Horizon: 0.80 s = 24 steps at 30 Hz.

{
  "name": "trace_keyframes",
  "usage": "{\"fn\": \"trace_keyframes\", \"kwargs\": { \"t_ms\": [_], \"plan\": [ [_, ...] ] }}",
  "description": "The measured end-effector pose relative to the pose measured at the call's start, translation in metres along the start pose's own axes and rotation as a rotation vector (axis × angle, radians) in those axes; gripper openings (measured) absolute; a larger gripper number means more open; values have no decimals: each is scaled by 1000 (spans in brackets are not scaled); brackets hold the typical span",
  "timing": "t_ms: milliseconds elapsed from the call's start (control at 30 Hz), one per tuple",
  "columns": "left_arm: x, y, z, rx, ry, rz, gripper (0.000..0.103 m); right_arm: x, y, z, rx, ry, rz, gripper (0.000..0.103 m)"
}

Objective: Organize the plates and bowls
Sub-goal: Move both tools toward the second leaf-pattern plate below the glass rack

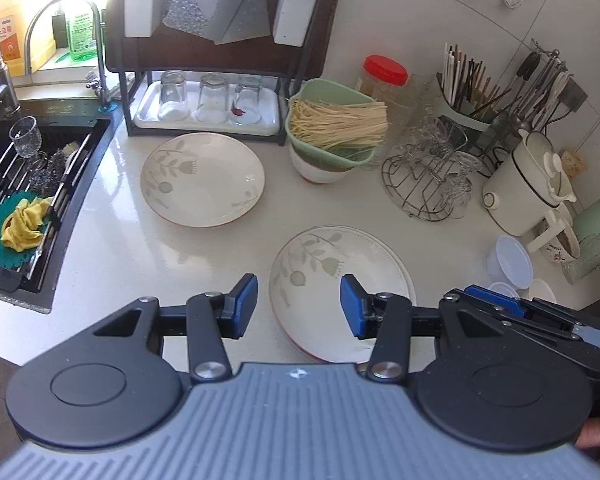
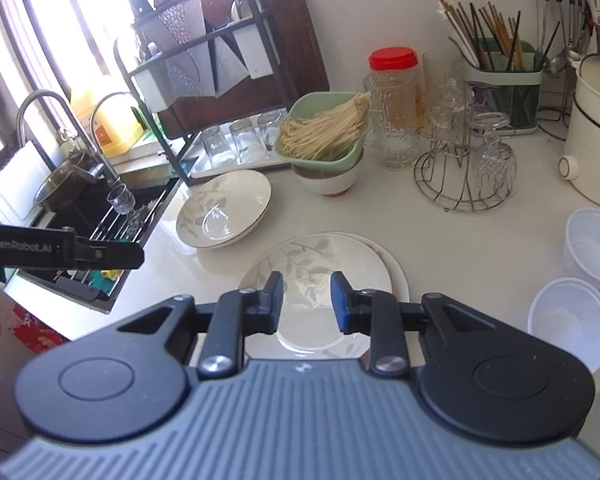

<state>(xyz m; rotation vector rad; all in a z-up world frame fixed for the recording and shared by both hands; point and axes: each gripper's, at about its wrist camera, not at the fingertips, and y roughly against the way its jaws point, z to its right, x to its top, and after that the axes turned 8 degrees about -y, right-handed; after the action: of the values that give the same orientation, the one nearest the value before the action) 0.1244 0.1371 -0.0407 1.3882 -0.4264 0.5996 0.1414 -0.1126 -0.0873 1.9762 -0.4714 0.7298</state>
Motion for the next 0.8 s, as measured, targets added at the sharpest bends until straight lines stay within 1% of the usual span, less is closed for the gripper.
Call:
{"fn": "trace_keyframes", "kwargs": {
  "t_ms": [167, 200, 300, 367, 500, 600, 700, 800],
  "plan": [
    [0, 5, -22, 59, 20, 8, 55, 1, -16, -12, 36, 17, -38, 30],
    [1, 5, -27, 59, 33, 14, 55, 2, -18, -14, 36, 18, -40, 30],
    [8, -4, -45, 41, 85, 11, 55, 4, -21, -19, 44, 25, -17, 30],
    [14, -12, -51, 18, 90, 2, 55, 6, -24, -22, 40, 36, -10, 30],
    [27, -22, -55, 7, 39, 6, 55, 13, -31, -27, 37, 47, -9, 30],
    [36, -27, -65, -15, 33, 12, 55, 17, -37, -33, 36, 41, -4, 30],
    [44, -37, -76, -26, 26, -5, 56, 19, -45, -43, 68, 36, -6, 30],
    [53, -45, -87, -41, 9, -8, 56, 22, -53, -55, 70, 41, -4, 30]
  ]
}}
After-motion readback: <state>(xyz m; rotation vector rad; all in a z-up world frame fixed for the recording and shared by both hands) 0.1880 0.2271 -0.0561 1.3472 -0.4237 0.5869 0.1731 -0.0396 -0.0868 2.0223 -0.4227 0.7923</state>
